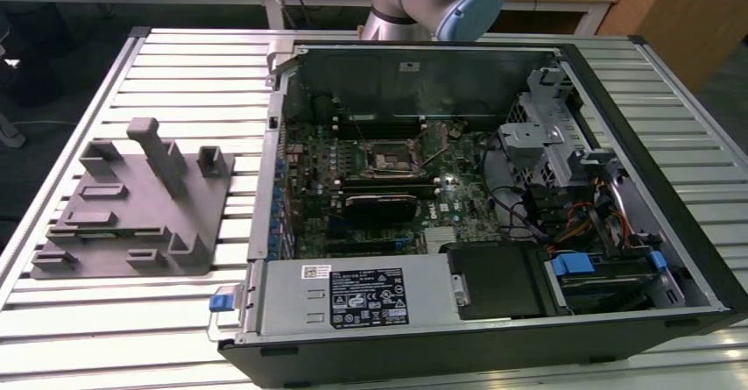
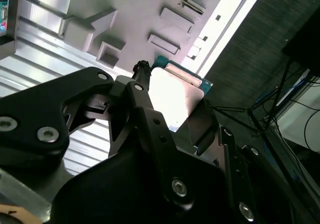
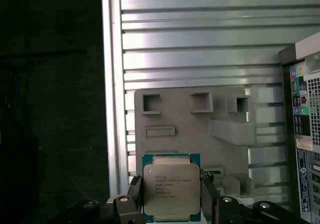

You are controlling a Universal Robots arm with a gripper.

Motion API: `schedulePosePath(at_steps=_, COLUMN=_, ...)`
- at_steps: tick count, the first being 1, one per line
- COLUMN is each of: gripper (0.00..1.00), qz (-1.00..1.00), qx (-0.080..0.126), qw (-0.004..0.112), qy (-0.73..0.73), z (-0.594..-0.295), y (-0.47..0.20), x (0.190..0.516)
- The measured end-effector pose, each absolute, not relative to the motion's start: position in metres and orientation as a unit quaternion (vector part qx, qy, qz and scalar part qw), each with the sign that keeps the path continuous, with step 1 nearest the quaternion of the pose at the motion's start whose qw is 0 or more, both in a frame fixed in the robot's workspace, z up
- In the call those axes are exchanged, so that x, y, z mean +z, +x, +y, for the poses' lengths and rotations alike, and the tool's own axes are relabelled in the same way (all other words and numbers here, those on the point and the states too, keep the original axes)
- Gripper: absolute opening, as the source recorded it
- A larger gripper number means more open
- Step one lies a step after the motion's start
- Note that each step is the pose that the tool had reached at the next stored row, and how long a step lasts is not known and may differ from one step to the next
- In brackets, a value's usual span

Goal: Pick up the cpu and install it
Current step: 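Pick up the cpu and move it towards the insertion slot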

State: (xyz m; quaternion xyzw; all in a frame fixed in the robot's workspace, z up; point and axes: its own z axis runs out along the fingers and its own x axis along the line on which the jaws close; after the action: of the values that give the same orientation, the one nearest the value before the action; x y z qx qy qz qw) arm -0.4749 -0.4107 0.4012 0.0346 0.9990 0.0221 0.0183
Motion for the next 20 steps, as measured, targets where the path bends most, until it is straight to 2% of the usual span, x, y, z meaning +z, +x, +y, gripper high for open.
schedulePosePath(at_steps=10, gripper=0.55, qz=0.999, qx=0.022, qw=0.019, qy=0.035, z=-0.410, y=-0.475, x=0.427)
schedulePosePath(at_steps=20, gripper=0.55, qz=0.999, qx=0.022, qw=0.019, qy=0.035, z=-0.410, y=-0.465, x=0.428)
